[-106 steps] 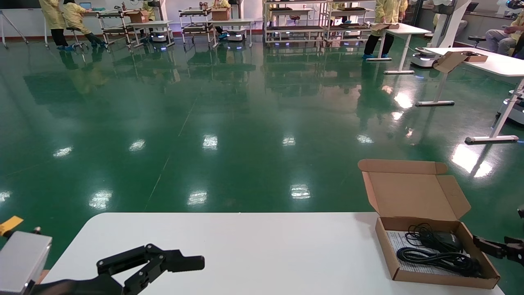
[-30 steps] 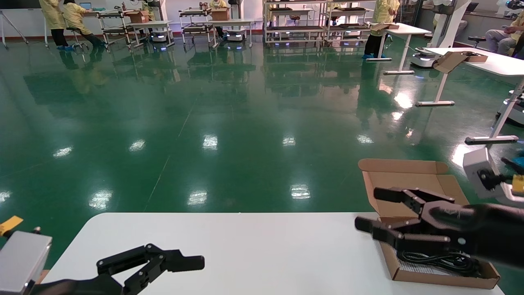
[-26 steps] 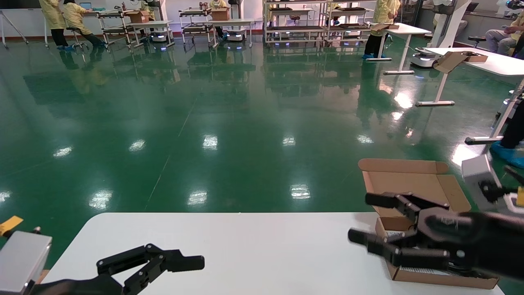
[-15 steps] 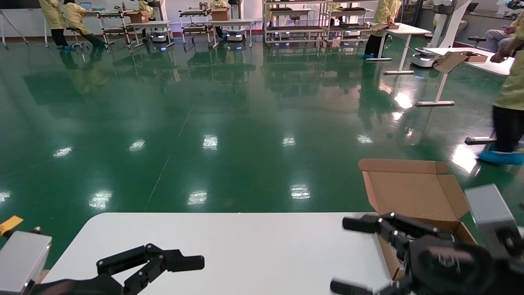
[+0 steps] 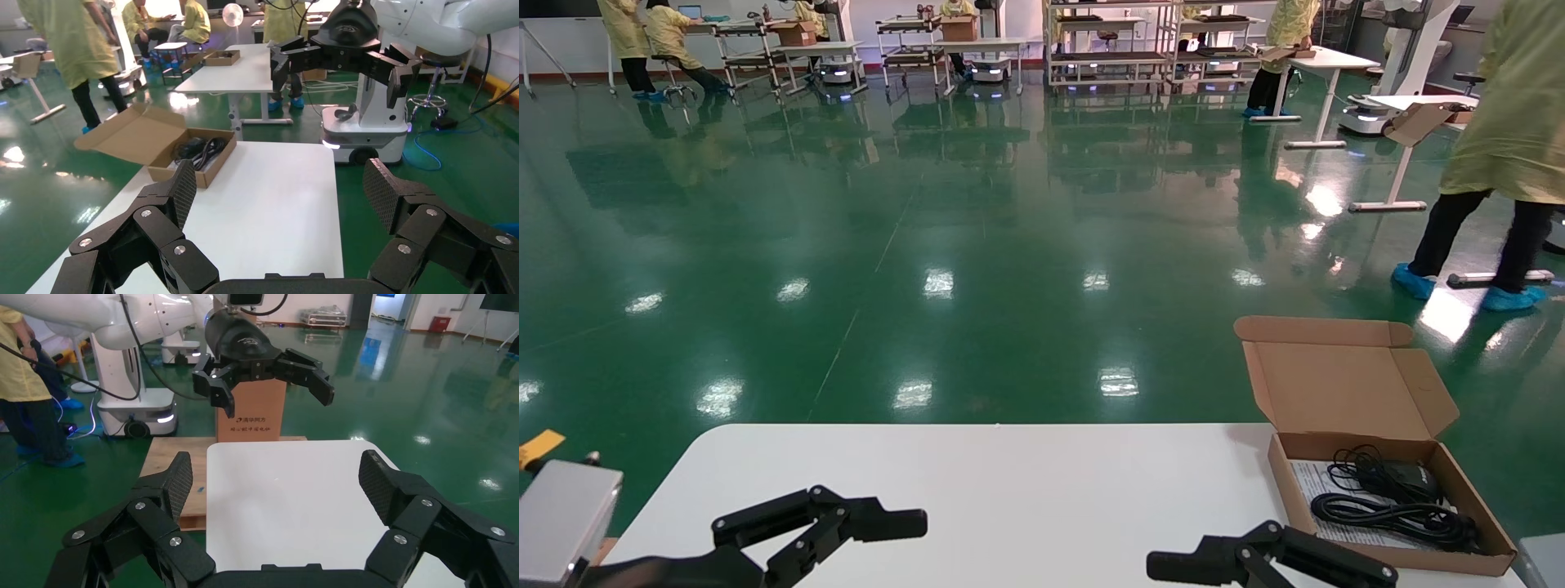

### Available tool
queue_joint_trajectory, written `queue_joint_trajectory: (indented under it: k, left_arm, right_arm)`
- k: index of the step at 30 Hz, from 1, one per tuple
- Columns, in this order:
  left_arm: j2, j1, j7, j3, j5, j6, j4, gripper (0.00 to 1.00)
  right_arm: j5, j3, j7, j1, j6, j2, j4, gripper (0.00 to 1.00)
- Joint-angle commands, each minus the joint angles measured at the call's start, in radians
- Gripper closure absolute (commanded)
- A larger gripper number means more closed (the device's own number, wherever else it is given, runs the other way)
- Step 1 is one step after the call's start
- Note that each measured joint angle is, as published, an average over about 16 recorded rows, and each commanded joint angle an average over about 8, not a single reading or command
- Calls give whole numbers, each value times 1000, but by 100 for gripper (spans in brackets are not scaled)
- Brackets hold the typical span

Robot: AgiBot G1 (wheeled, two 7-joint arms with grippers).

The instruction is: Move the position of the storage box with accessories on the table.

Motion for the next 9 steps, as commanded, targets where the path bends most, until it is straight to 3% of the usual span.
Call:
queue_joint_trajectory:
  k: [1, 9]
  left_arm:
    - [0, 0, 0, 0, 0, 0, 0, 0]
    - [0, 0, 0, 0, 0, 0, 0, 0]
  right_arm:
    - [10, 7, -4, -14, -4, 3, 21, 0]
    - [4, 2, -1, -4, -1, 1, 5, 0]
